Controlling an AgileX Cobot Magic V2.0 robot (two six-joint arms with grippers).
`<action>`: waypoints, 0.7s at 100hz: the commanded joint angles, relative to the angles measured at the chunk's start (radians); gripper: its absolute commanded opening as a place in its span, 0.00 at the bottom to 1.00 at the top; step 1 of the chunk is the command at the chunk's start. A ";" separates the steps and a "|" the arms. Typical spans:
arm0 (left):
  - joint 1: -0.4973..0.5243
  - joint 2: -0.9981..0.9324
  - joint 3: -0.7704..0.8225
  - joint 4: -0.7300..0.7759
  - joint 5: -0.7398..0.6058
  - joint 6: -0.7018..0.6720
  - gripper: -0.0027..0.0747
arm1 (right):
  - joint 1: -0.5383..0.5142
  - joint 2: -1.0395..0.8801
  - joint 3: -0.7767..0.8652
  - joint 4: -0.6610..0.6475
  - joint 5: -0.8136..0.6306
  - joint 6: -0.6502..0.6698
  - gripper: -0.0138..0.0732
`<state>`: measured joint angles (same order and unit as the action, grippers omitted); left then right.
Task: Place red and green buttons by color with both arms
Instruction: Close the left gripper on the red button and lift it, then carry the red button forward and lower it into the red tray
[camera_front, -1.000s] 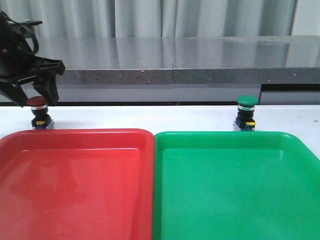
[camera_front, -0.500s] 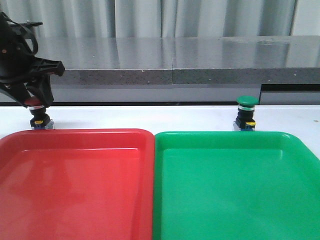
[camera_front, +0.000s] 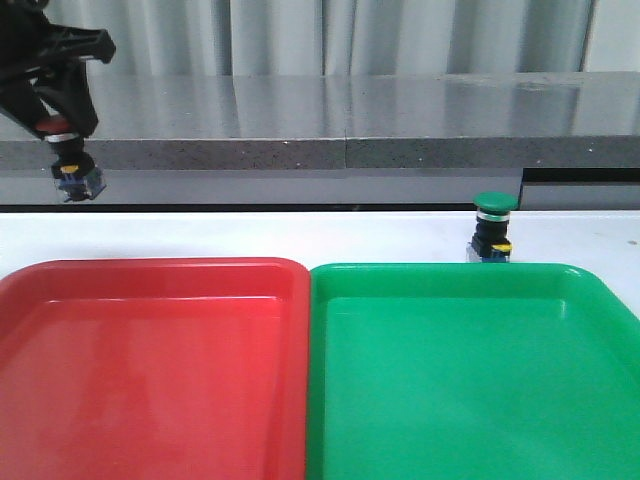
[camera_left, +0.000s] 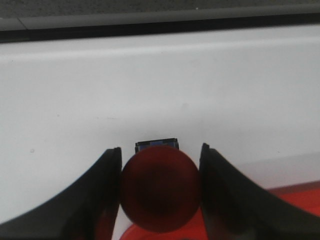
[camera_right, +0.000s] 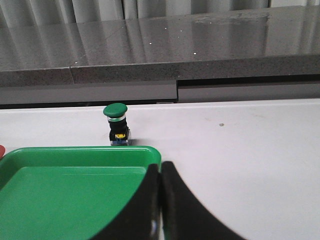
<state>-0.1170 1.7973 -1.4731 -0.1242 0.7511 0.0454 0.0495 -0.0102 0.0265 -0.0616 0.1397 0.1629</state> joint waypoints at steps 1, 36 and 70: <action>-0.006 -0.084 -0.028 -0.040 -0.003 -0.005 0.25 | -0.004 -0.016 -0.014 -0.001 -0.087 -0.002 0.08; -0.077 -0.204 0.134 -0.062 -0.053 -0.013 0.25 | -0.004 -0.016 -0.014 -0.001 -0.087 -0.002 0.08; -0.143 -0.362 0.386 -0.074 -0.174 -0.060 0.25 | -0.004 -0.016 -0.014 -0.001 -0.087 -0.002 0.08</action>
<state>-0.2347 1.5062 -1.1066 -0.1737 0.6617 0.0058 0.0495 -0.0102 0.0265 -0.0616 0.1397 0.1629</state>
